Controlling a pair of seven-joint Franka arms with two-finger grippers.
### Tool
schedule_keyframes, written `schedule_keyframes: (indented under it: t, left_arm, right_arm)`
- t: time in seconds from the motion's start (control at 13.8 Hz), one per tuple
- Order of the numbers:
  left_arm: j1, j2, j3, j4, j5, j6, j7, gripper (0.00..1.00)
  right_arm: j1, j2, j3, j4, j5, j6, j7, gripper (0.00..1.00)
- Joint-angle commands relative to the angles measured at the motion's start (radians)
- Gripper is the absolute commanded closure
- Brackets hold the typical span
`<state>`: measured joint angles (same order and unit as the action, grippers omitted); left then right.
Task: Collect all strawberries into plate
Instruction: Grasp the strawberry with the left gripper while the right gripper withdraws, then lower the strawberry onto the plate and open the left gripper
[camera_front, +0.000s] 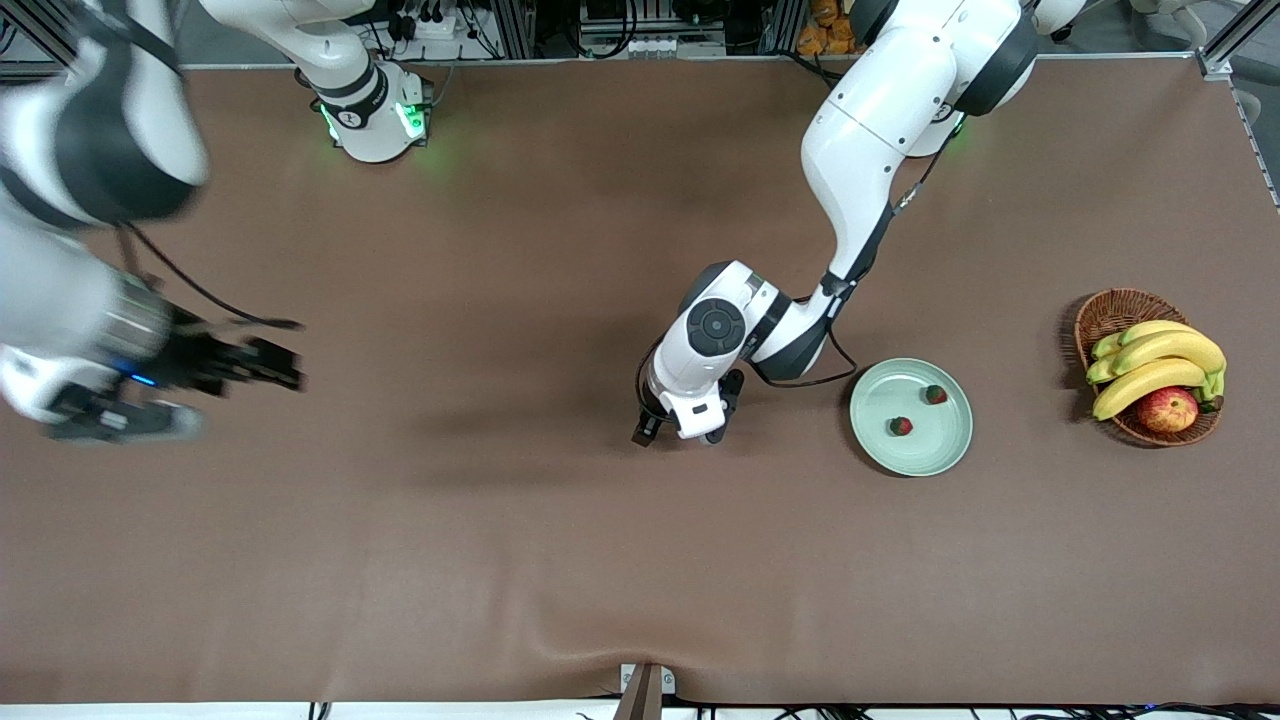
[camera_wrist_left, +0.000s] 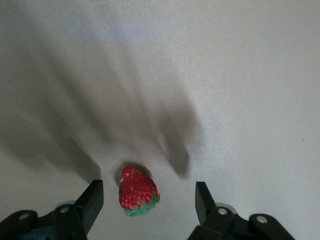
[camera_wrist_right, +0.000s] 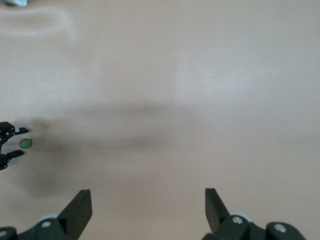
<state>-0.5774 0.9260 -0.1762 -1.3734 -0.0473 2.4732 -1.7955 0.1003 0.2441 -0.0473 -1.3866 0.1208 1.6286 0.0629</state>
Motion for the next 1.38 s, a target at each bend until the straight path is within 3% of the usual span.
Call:
schedule_keyframes:
  t: [0.0, 0.15, 0.29, 0.51, 1.02, 1.31]
  left_arm:
    - [-0.013, 0.023, 0.011, 0.030, 0.024, -0.002, -0.016, 0.53]
    - [-0.013, 0.019, 0.012, 0.030, 0.027, -0.004, -0.012, 1.00]
    - [-0.003, -0.009, 0.012, 0.030, 0.056, -0.017, -0.012, 1.00]
    - [0.056, -0.087, 0.011, 0.030, 0.113, -0.149, 0.007, 1.00]
    - [0.249, -0.277, -0.003, 0.002, 0.092, -0.495, 0.416, 1.00]
    - [0.390, -0.357, -0.003, -0.156, 0.092, -0.565, 0.674, 1.00]
  right_arm:
    - [-0.082, -0.124, 0.020, -0.068, -0.052, -0.062, -0.005, 0.00]
    - [-0.112, -0.178, 0.020, -0.074, -0.076, -0.120, -0.005, 0.00]
    - [-0.135, -0.224, 0.026, -0.084, -0.101, -0.157, -0.006, 0.00]
    - [-0.136, -0.261, 0.027, -0.123, -0.138, -0.162, -0.018, 0.00]
    - [-0.126, -0.273, 0.027, -0.154, -0.139, -0.188, -0.103, 0.00]
    - [-0.128, -0.273, 0.029, -0.154, -0.127, -0.194, -0.149, 0.00]
